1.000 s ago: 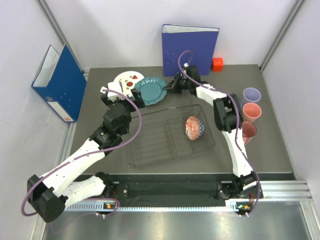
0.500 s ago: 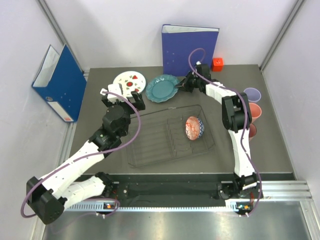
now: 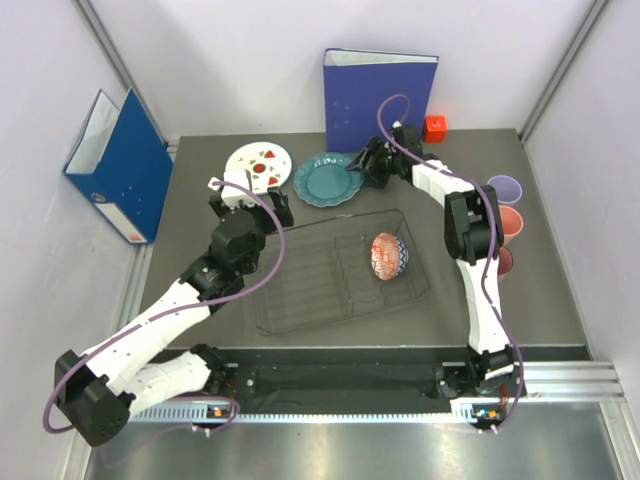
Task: Unload the mixed dishes from the dish rack
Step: Place the plate at the center of the board.
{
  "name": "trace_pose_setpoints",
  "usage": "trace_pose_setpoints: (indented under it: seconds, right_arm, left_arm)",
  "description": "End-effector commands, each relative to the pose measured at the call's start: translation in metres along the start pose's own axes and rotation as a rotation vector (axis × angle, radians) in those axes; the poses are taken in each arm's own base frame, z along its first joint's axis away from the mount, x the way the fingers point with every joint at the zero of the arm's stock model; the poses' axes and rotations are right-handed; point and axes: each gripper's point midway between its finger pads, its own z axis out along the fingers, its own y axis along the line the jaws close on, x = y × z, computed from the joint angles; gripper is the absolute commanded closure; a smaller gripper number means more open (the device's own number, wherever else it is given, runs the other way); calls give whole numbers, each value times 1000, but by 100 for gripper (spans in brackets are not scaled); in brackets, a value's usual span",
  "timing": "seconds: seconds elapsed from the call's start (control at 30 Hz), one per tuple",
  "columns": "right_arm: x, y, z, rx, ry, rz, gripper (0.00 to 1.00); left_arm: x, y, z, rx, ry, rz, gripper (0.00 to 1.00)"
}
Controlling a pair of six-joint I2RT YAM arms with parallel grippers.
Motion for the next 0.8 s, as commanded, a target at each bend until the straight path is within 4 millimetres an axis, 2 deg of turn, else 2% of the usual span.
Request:
trace_pose_setpoints:
  seconds: [0.0, 0.03, 0.13, 0.17, 0.27, 0.33, 0.4, 0.43, 0.47, 0.5, 0.53, 0.57, 0.6, 0.63, 0.67, 0.7, 0.73, 0.77]
  right_arm:
    - [-27, 41, -34, -66, -81, -78, 32]
    - [-27, 41, -37, -61, -85, -79, 30]
    - [-35, 54, -55, -66, -131, -93, 23]
    - [-42, 63, -66, -78, -156, -97, 21]
    - [-49, 75, -84, -71, -193, -108, 18]
    - [-48, 71, -92, -37, -199, -116, 18]
    - [-54, 87, -113, -55, -253, -148, 18]
    - [-49, 83, -117, -45, -261, -149, 18]
    - [-53, 104, -139, -65, -318, -181, 19]
    - [-52, 110, -149, -55, -340, -219, 19]
    - [-48, 113, -158, -38, -358, -246, 19]
    - [-46, 133, -181, -27, -424, -288, 19]
    - [-38, 133, -190, 24, -430, -341, 20]
    - [-31, 144, -211, 44, -465, -380, 20]
    - [-22, 145, -216, 127, -512, -412, 21]
    - [-8, 132, -223, 226, -494, -479, 23]
    - [1, 134, -235, 277, -513, -517, 24]
    - [21, 125, -241, 396, -517, -569, 24]
  left_arm:
    - [-9, -6, -1, 20, -3, -25, 1]
    - [-9, -5, -1, 20, -2, -24, 1]
    - [-8, -2, -2, 8, -1, -19, 1]
    - [-9, -2, -2, 6, -1, -21, 1]
    - [-8, 0, -3, -5, 9, -9, 1]
    - [-10, 2, -3, -18, 8, -15, 1]
    - [-3, 5, -4, -33, 39, -5, 1]
    - [-6, 2, -4, -30, 40, -18, 1]
    - [-6, -1, -3, -22, 50, -27, 1]
    - [-2, -5, -1, -7, 68, -23, 1]
    - [-4, -13, -1, 22, 79, -32, 1]
    - [-3, -18, 0, 40, 90, -54, 1]
    - [-3, -23, 1, 53, 98, -64, 1]
    - [-3, -29, 2, 82, 104, -70, 1]
    - [-1, -32, 2, 89, 111, -90, 1]
    - [3, -31, 2, 86, 116, -99, 1]
    - [6, -31, 2, 84, 121, -103, 1]
    - [7, -30, 2, 77, 120, -118, 1]
